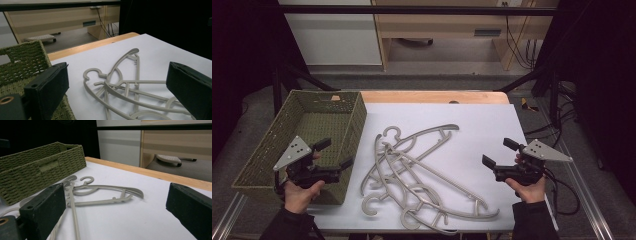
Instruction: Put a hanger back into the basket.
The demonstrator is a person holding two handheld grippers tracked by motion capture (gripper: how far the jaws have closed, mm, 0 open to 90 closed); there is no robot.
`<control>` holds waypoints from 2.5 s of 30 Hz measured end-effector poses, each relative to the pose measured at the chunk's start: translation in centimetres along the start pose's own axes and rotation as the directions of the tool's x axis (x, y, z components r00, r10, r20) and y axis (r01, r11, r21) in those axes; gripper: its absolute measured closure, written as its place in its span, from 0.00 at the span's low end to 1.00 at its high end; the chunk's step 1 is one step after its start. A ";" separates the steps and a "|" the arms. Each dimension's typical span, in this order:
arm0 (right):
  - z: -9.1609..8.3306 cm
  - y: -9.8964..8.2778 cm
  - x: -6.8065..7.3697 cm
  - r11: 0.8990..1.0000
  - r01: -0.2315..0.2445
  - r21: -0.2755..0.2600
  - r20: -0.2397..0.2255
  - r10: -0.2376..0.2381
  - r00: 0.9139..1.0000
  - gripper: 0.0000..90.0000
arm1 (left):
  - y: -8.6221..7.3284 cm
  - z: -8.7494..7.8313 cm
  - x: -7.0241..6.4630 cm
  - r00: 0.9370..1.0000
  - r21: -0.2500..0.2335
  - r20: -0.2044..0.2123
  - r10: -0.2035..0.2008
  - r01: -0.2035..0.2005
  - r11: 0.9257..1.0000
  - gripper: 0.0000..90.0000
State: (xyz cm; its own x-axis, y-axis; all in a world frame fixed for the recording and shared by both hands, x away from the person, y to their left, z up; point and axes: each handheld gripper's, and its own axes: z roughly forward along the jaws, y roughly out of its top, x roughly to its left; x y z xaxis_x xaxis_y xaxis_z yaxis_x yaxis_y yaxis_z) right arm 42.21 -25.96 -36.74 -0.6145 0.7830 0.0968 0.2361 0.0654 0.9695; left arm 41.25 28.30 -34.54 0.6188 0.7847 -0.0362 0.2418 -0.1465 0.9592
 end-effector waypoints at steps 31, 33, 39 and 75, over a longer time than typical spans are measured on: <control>2.6 -0.2 5.7 0.951 0.106 0.291 -0.137 -0.068 0.988 0.11 | -0.4 0.1 0.1 1.000 0.025 -0.014 0.012 -0.011 1.000 0.04; 2.9 -0.3 6.2 0.937 0.126 0.327 -0.157 -0.077 0.985 0.11 | -0.4 0.1 0.1 1.000 0.027 -0.012 0.012 -0.012 1.000 0.04; 3.9 -1.3 7.5 0.886 0.187 0.425 -0.210 -0.105 0.972 0.15 | -0.5 0.2 0.0 1.000 0.033 -0.009 0.020 -0.020 0.999 0.04; 7.8 -7.6 10.4 0.531 0.459 0.713 -0.491 -0.091 0.867 0.78 | -0.6 1.2 -1.2 0.999 0.070 0.025 0.049 -0.050 0.996 0.04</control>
State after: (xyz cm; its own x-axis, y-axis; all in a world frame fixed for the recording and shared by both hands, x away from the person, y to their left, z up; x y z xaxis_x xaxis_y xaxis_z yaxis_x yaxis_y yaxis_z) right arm 39.87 -13.51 -44.82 -0.9232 0.3692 0.1064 0.3798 0.8348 0.3986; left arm 41.23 26.75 -35.41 0.6482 0.7615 0.0036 0.2619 -0.2274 0.9379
